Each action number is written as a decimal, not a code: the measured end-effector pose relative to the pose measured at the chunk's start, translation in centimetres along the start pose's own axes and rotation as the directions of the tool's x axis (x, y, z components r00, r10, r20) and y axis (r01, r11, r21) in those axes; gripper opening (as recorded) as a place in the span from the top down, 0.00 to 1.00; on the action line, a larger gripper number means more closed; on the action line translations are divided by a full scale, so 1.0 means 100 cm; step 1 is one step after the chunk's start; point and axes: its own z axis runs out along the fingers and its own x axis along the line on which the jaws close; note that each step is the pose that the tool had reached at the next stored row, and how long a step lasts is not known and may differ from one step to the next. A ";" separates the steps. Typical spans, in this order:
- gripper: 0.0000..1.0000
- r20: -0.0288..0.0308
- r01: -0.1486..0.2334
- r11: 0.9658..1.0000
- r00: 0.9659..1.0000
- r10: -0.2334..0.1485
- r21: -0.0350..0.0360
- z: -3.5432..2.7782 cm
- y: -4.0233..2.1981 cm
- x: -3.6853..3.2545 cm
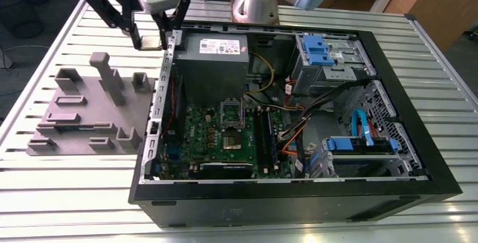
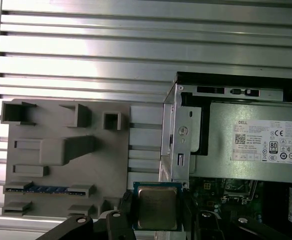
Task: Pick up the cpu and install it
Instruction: 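Pick up the cpu and move it towards the insertion slot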
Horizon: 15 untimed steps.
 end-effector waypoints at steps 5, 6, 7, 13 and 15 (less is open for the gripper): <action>0.53 0.000 0.000 1.000 1.000 0.000 0.000 0.0000 -0.0001 -0.0014; 0.53 0.000 0.000 1.000 1.000 0.000 0.000 0.0000 -0.0001 -0.0017; 0.53 0.000 0.000 1.000 1.000 0.000 0.000 0.0000 -0.0001 -0.0020; 0.53 0.000 0.000 1.000 1.000 0.000 0.000 0.0000 -0.0001 -0.0037; 0.53 0.000 0.000 1.000 1.000 0.000 0.000 -0.0001 -0.0002 -0.0042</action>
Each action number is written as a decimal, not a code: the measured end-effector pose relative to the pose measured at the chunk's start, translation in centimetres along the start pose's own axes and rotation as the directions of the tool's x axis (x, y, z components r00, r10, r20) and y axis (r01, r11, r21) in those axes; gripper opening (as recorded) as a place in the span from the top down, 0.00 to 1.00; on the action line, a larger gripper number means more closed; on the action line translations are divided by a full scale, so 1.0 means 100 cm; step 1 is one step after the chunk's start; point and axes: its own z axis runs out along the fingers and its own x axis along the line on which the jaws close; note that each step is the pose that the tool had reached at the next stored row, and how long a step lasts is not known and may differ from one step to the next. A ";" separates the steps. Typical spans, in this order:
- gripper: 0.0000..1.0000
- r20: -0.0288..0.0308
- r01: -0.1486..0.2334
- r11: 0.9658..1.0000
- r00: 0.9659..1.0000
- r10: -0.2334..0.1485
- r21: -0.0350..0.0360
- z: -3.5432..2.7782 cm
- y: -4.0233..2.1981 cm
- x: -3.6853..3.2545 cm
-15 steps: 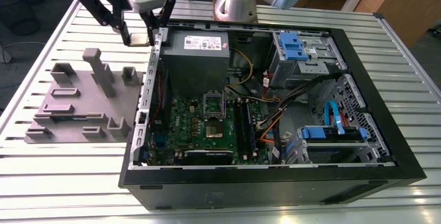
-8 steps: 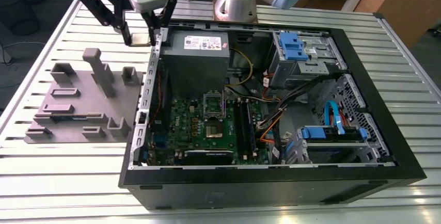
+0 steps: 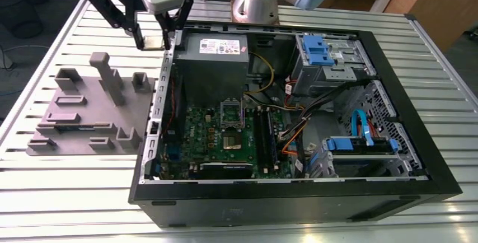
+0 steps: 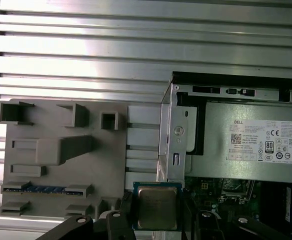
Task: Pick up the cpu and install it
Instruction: 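Pick up the cpu and move it towards the insertion slot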
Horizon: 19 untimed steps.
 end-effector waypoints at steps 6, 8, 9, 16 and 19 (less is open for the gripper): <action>0.53 0.000 0.000 1.000 1.000 0.000 0.000 0.0000 -0.0001 -0.0017; 0.53 0.000 0.000 1.000 1.000 0.000 0.000 0.0000 -0.0001 -0.0022; 0.53 0.000 0.000 1.000 1.000 0.000 0.000 0.0000 -0.0001 -0.0025; 0.53 0.000 0.000 1.000 1.000 0.000 0.000 -0.0001 -0.0002 -0.0045; 0.53 0.000 0.000 1.000 1.000 0.000 0.000 -0.0001 -0.0002 -0.0053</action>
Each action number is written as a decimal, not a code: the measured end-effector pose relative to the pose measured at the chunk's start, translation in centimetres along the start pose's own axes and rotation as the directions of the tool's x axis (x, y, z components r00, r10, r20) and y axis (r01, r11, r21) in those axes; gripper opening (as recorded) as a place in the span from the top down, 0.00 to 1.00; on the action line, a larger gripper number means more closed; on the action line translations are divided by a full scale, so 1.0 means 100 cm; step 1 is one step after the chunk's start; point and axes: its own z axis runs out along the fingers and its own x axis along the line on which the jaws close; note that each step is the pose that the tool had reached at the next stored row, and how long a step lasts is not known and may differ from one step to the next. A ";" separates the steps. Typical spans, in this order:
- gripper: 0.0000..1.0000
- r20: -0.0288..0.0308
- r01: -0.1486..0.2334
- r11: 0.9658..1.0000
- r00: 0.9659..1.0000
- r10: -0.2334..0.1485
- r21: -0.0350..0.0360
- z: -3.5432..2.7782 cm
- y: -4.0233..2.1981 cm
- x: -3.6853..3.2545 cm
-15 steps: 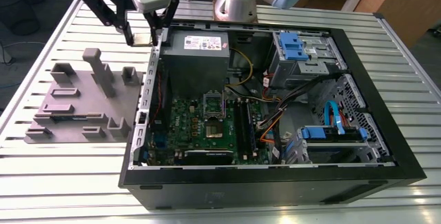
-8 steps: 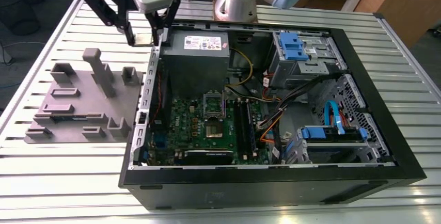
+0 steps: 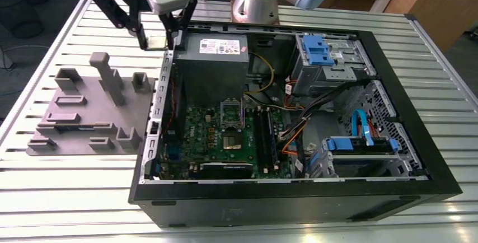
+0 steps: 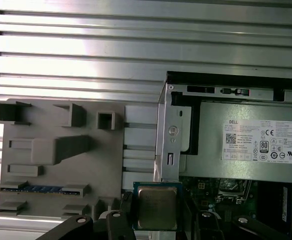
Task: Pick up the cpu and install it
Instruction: 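Pick up the cpu and move it towards the insertion slot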
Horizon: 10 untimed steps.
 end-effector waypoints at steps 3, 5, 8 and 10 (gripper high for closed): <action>0.53 0.000 0.000 1.000 1.000 0.000 0.000 0.0000 0.0000 -0.0008; 0.53 0.000 0.000 1.000 1.000 0.000 0.000 0.0000 0.0000 -0.0014; 0.53 0.000 0.000 1.000 1.000 0.000 0.000 0.0000 -0.0001 -0.0023; 0.53 0.000 0.000 1.000 1.000 0.000 0.000 0.0000 -0.0001 -0.0028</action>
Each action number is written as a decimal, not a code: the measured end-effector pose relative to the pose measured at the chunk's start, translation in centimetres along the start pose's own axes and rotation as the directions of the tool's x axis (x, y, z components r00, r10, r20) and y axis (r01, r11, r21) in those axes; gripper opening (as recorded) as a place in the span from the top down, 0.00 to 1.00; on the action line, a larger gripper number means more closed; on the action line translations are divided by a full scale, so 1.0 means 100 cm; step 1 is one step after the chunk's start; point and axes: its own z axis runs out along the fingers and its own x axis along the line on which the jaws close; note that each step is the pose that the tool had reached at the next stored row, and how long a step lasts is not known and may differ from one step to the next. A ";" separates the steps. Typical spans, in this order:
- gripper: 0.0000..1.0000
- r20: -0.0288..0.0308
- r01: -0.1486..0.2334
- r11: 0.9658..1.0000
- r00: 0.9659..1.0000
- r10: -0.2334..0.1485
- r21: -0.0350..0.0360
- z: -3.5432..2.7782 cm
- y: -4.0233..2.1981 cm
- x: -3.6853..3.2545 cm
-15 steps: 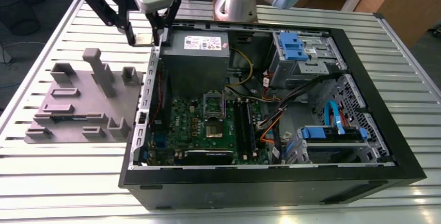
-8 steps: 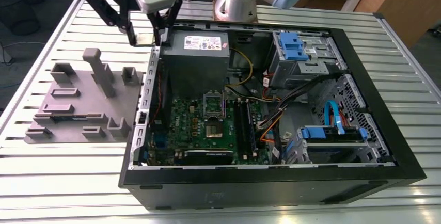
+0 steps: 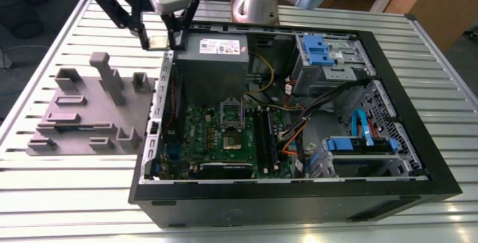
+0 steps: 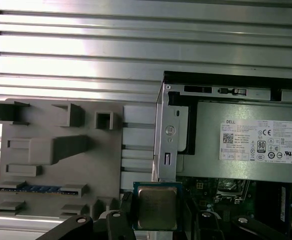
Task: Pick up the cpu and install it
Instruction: 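Pick up the cpu and move it towards the insertion slot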
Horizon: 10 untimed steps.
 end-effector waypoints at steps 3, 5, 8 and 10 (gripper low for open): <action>0.53 0.000 0.000 1.000 1.000 0.000 0.000 0.0000 0.0000 -0.0008; 0.53 0.000 0.000 1.000 1.000 0.000 0.000 0.0000 0.0000 -0.0014; 0.53 0.000 0.000 1.000 1.000 0.000 0.000 0.0000 -0.0001 -0.0023; 0.53 0.000 0.000 1.000 1.000 0.000 0.000 -0.0001 -0.0001 -0.0028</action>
